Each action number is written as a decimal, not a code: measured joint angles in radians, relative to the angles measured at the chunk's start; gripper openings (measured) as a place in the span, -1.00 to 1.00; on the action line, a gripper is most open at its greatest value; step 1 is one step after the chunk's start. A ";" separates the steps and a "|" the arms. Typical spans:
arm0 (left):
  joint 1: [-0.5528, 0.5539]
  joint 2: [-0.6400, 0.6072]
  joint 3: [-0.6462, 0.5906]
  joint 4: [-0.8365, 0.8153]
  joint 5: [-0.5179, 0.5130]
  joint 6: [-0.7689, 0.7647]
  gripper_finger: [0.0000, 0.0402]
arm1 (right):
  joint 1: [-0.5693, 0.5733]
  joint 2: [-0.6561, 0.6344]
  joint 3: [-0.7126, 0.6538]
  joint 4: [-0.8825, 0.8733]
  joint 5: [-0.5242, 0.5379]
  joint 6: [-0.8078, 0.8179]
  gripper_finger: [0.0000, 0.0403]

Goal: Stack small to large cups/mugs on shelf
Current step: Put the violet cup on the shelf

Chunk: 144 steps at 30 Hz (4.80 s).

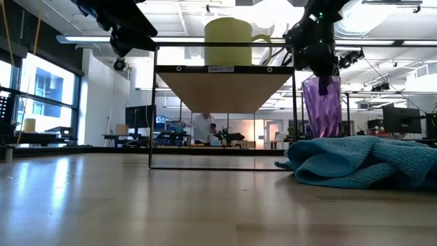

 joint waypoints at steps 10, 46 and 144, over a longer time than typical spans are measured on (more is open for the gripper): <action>0.000 0.000 0.000 -0.001 0.000 -0.001 -0.08 | 0.033 0.000 -0.015 0.035 -0.001 -0.186 -1.00; 0.000 0.000 0.000 -0.006 0.000 -0.006 -0.08 | 0.108 0.007 -0.015 0.137 -0.015 -0.282 -1.00; 0.000 0.000 0.000 -0.028 0.000 -0.013 -0.08 | 0.067 0.057 -0.015 0.100 -0.038 0.026 -0.66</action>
